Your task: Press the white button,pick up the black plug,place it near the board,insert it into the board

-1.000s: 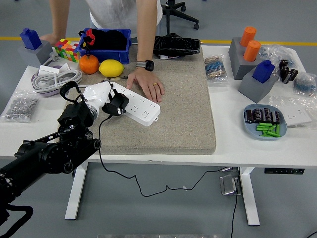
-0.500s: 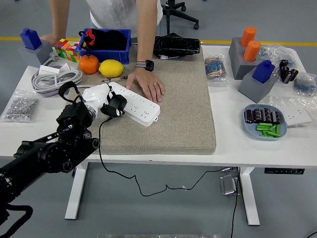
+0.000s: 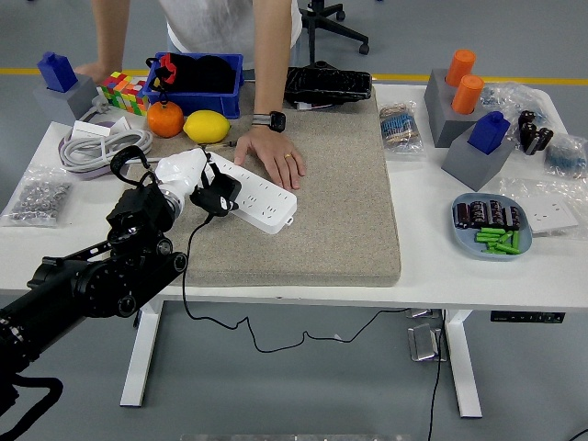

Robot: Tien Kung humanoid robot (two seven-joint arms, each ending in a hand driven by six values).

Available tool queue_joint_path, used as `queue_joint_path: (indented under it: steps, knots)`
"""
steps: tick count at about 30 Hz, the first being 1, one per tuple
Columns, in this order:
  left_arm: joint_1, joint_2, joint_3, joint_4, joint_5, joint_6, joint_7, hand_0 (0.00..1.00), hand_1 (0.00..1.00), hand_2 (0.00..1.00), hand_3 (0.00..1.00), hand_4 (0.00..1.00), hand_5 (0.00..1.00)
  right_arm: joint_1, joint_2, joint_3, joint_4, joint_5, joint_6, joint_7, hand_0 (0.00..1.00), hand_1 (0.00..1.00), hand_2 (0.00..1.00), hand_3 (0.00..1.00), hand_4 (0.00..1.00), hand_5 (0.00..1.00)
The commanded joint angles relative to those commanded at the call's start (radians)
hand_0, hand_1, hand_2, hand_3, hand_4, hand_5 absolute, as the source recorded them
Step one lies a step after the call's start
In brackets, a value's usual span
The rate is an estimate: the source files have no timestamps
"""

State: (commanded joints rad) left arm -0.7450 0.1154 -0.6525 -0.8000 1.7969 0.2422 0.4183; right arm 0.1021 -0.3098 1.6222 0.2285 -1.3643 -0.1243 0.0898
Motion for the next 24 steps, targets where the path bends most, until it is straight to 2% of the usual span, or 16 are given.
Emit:
queue_joint_path:
  steps: [2,3,8,9,14,15,20,21,24]
  knots:
    - [0.000,0.000,0.000,0.003,0.000,-0.003,0.000,0.244,0.345,0.345,0.536,0.905,0.002,0.000,0.001,0.001,0.000,-0.001,0.000,0.000,0.667,0.583,0.575,0.564,0.615,0.280]
    - [0.000,0.000,0.000,0.004,0.000,-0.003,-0.002,0.216,0.328,0.370,0.514,0.991,0.111,0.000,0.001,0.000,0.000,0.000,0.000,0.000,0.667,0.583,0.575,0.564,0.615,0.279]
    - [-0.001,0.001,-0.002,0.008,-0.001,0.000,-0.014,0.216,0.328,0.370,0.514,0.991,0.111,-0.001,0.001,0.000,0.000,-0.001,0.001,0.000,0.667,0.583,0.575,0.564,0.615,0.279]
    - [-0.001,0.001,-0.003,0.008,-0.001,0.001,-0.016,0.292,0.434,0.429,0.528,0.998,0.336,-0.001,0.000,0.000,0.000,-0.001,0.001,0.000,0.667,0.583,0.575,0.564,0.614,0.278]
    - [-0.002,0.001,-0.005,0.010,-0.004,0.004,-0.025,0.292,0.434,0.429,0.528,0.998,0.336,0.000,0.000,-0.002,0.000,0.000,0.001,0.000,0.667,0.583,0.575,0.564,0.614,0.278]
    - [-0.002,0.001,-0.005,0.010,-0.006,0.005,-0.028,0.366,0.488,0.492,0.584,0.998,0.544,0.000,0.000,-0.001,0.000,-0.001,0.001,0.000,0.667,0.583,0.575,0.564,0.614,0.278]
    - [-0.002,0.001,-0.007,0.011,-0.020,0.008,-0.043,0.366,0.488,0.492,0.584,0.998,0.544,0.000,0.000,0.000,0.000,0.000,0.001,0.000,0.667,0.583,0.575,0.564,0.614,0.278]
    - [-0.003,0.001,-0.007,0.011,-0.023,0.010,-0.047,0.565,0.566,0.557,0.660,0.998,0.720,0.000,0.000,0.000,0.000,0.000,0.001,0.000,0.665,0.583,0.575,0.564,0.614,0.277]
    - [-0.002,0.000,-0.008,0.011,-0.029,0.011,-0.051,0.565,0.566,0.557,0.660,0.998,0.720,0.000,-0.001,-0.001,0.000,0.000,0.001,0.000,0.665,0.583,0.575,0.564,0.614,0.277]
